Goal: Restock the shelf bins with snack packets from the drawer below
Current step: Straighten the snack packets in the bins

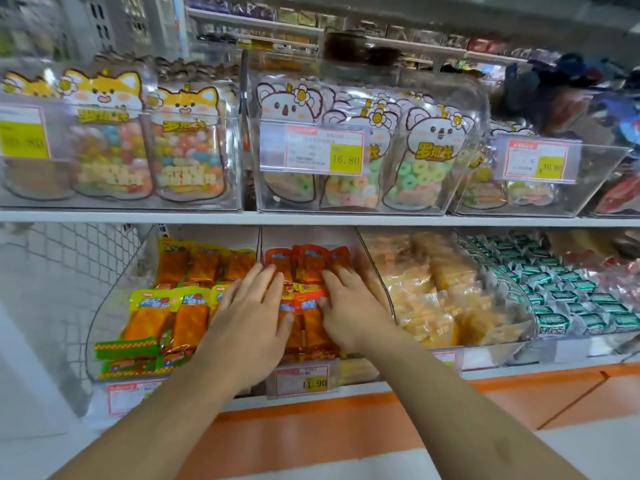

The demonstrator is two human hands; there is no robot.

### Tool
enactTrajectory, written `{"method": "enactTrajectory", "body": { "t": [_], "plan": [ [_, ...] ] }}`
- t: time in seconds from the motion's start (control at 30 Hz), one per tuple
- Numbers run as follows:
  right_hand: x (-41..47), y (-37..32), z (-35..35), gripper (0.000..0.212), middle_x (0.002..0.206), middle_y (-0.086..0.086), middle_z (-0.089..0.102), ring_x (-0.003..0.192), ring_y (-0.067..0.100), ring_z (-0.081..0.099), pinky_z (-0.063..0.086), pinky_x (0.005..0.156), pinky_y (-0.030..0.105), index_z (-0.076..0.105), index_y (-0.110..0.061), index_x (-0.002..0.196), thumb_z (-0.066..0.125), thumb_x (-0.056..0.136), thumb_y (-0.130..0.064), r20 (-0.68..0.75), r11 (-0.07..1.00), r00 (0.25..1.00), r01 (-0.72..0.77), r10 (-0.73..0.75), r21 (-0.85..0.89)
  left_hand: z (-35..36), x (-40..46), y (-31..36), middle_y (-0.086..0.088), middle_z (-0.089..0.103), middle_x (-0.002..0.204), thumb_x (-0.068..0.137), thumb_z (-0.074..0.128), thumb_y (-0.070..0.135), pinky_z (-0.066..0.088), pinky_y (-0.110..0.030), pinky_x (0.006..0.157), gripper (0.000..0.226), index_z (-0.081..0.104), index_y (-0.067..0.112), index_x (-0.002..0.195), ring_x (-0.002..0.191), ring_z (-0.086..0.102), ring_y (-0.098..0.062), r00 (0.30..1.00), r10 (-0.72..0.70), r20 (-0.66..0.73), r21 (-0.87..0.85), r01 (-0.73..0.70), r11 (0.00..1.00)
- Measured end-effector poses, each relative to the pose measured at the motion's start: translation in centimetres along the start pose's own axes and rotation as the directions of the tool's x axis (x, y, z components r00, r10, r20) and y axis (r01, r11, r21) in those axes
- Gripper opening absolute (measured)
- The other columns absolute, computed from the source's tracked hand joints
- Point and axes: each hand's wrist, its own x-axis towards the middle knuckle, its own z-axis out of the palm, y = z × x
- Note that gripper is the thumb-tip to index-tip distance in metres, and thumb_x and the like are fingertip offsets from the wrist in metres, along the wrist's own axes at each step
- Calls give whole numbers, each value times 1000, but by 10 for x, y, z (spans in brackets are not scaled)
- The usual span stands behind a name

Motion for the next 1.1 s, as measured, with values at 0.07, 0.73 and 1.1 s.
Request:
{"method": "enactTrajectory", "body": {
  "t": [0.07,0.73,1.1],
  "plan": [
    [20,1,10,65,173,6,11,160,27,4,7,131,44,16,-20,165,37,108,-42,11,1000,1000,7,-6,-30,2,1,-3,8,-3,173,108,27,53,-9,-31,120,70,3,22,166,158,-13,-11,1000,17,-10,-4,-17,1000],
    [34,0,15,65,173,0,17,160,26,5,3,129,48,17,-40,164,46,106,-42,64,995,993,98,-96,-34,4,2,-3,15,4,171,107,30,52,-2,-38,127,66,11,28,165,156,-16,-6,1000,-3,3,-85,3,996],
    [30,-11,10,60,161,-13,44,156,19,21,11,129,46,47,-35,154,65,97,-33,-1,953,954,300,-300,54,3,4,-10,18,9,170,108,33,48,1,-36,126,62,15,30,164,155,-9,2,1000,-22,7,-227,23,974]
  ]
}}
